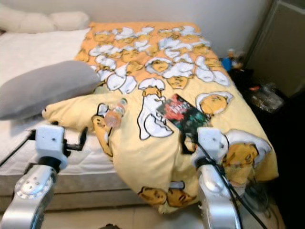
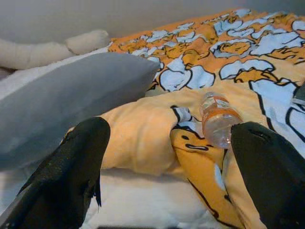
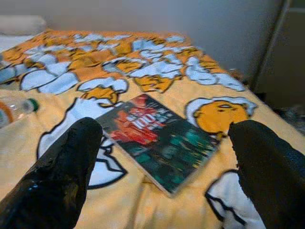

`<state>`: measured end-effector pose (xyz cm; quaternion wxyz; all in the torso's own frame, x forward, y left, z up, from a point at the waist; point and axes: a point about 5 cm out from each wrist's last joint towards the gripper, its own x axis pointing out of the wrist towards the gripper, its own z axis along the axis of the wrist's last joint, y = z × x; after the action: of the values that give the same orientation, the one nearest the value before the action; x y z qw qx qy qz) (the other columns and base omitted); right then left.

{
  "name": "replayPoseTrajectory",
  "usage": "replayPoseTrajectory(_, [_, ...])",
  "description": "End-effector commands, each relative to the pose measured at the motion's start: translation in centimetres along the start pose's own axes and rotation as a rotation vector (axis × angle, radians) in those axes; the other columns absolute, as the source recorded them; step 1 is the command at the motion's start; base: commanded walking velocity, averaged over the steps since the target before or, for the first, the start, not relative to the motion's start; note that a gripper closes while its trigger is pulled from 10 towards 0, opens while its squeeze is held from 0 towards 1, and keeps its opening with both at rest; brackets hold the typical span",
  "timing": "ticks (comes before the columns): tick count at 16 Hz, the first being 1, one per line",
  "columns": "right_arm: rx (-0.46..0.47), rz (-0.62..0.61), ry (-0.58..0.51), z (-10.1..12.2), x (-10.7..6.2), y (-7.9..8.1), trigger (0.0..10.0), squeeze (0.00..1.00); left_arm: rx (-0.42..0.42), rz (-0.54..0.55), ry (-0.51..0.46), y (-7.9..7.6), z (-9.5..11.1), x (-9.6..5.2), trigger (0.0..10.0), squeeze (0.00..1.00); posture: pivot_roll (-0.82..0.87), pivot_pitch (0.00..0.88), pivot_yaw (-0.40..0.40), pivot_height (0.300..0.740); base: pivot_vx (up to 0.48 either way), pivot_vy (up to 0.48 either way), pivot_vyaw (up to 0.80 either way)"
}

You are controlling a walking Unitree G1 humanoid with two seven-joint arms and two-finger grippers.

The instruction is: Clean up the room

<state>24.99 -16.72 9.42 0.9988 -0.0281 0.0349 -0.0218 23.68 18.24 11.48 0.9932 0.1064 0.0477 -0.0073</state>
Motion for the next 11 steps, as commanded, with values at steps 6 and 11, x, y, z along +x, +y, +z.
replayPoseTrajectory(6, [0.143,0.144,0.088,-1.0,-0.4,0.7,10.0,0.0,0.012,-0.019,0.013,-0.2,-0.2,-0.1,10.0,0.0,-0.03,0.0,0.031,0.74,0.0,0.341,0.0])
replayPoseTrajectory(11, [0.131,0.207,0.097,-0.4,-0.1,1.5,10.0,0.0,-0.045,-0.037,0.032,-0.7,-0.3,-0.1,10.0,0.0,-0.03,0.0,0.023,0.74,0.0,0.063,0.0])
